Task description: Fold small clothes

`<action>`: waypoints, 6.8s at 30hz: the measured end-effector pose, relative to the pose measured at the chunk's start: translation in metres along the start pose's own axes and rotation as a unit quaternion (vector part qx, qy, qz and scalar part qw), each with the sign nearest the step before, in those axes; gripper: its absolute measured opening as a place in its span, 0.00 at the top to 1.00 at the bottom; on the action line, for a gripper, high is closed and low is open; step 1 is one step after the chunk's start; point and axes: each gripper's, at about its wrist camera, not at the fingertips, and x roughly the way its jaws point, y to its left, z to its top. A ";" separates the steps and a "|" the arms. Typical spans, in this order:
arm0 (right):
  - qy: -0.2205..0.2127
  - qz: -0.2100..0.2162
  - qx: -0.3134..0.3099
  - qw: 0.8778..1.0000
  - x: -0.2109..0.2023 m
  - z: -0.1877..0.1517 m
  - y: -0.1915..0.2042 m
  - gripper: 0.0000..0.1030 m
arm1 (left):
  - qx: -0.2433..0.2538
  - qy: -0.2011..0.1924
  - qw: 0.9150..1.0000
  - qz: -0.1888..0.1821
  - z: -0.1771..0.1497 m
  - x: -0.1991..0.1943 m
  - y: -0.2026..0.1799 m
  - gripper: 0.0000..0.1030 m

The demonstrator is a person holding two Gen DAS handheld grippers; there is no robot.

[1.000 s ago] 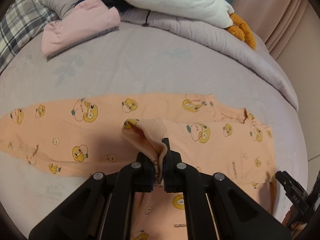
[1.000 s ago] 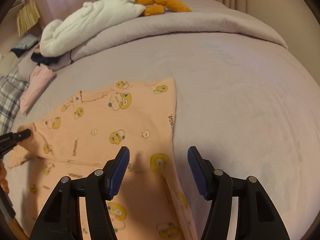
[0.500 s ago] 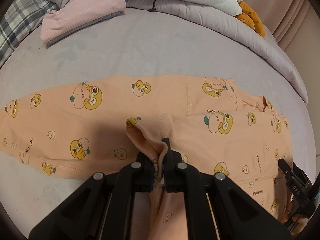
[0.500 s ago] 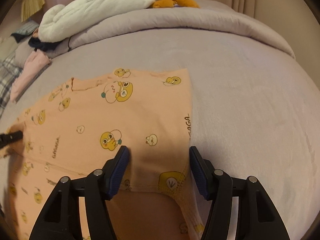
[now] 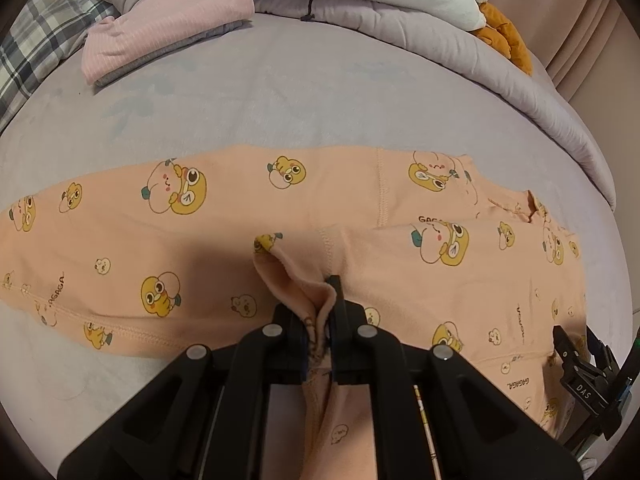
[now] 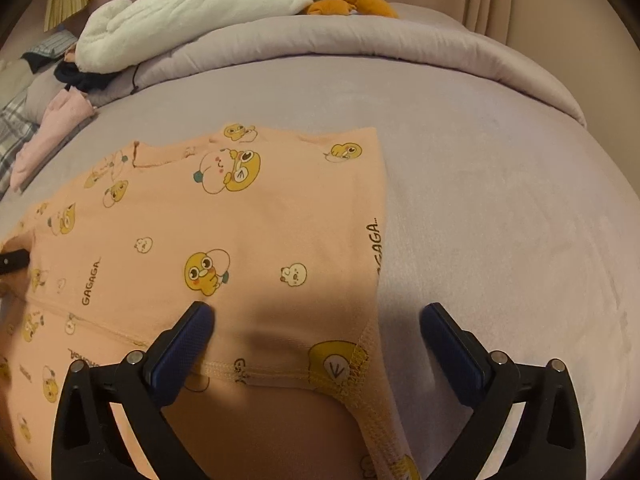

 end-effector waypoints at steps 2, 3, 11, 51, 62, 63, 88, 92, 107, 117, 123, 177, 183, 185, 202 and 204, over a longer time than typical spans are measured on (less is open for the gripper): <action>0.000 0.000 0.000 1.000 0.000 0.000 0.000 0.00 | -0.001 0.002 1.000 0.000 0.000 0.000 0.000 0.92; 0.000 0.000 0.000 1.000 0.001 0.000 0.000 0.00 | -0.002 0.002 1.000 -0.001 0.000 0.000 0.000 0.92; 0.000 0.000 0.000 1.000 0.000 0.000 0.000 0.00 | -0.025 0.001 1.000 -0.011 -0.005 -0.001 0.003 0.91; 0.001 0.000 0.000 1.000 0.001 0.001 0.000 0.00 | -0.026 0.002 1.000 -0.009 -0.002 0.002 0.004 0.90; 0.001 0.000 0.000 1.000 0.001 0.001 0.000 0.00 | -0.024 0.002 1.000 -0.009 -0.002 0.002 0.005 0.90; 0.001 0.000 0.000 1.000 0.001 0.001 0.000 0.00 | -0.025 0.001 1.000 -0.009 -0.002 0.002 0.005 0.90; 0.002 -0.001 0.000 1.000 0.001 0.001 0.000 0.00 | -0.022 0.001 1.000 -0.008 -0.004 0.004 0.007 0.90; 0.002 -0.001 0.000 1.000 0.001 0.001 0.000 0.00 | -0.025 0.002 1.000 -0.012 -0.004 0.005 0.009 0.90; 0.009 -0.005 -0.005 1.000 0.006 0.006 0.002 0.00 | 0.007 0.004 1.000 -0.015 0.000 0.000 0.007 0.85; -0.006 -0.002 -0.026 1.000 -0.033 0.005 0.000 0.00 | -0.008 -0.007 0.999 0.032 0.003 -0.010 0.040 0.68; -0.040 0.032 -0.015 0.999 -0.077 0.004 -0.002 0.00 | -0.063 -0.001 0.997 0.050 0.000 -0.020 0.086 0.71; -0.099 0.059 0.075 0.991 -0.179 -0.037 0.006 0.35 | -0.253 -0.224 0.940 -0.055 0.013 -0.162 0.189 0.96; -0.098 0.064 0.082 0.990 -0.180 -0.040 0.001 0.35 | -0.181 -0.203 0.958 -0.094 0.017 -0.159 0.120 0.96; -0.098 0.063 0.082 0.990 -0.179 -0.041 0.000 0.35 | -0.146 -0.195 0.964 -0.108 0.015 -0.155 0.093 0.96; -0.088 0.076 0.101 0.988 -0.170 -0.051 -0.011 0.35 | -0.015 -0.083 0.988 -0.132 -0.029 -0.093 -0.014 0.95; -0.083 0.078 0.100 0.988 -0.168 -0.052 -0.011 0.35 | -0.008 -0.063 0.989 -0.132 -0.035 -0.081 -0.022 0.95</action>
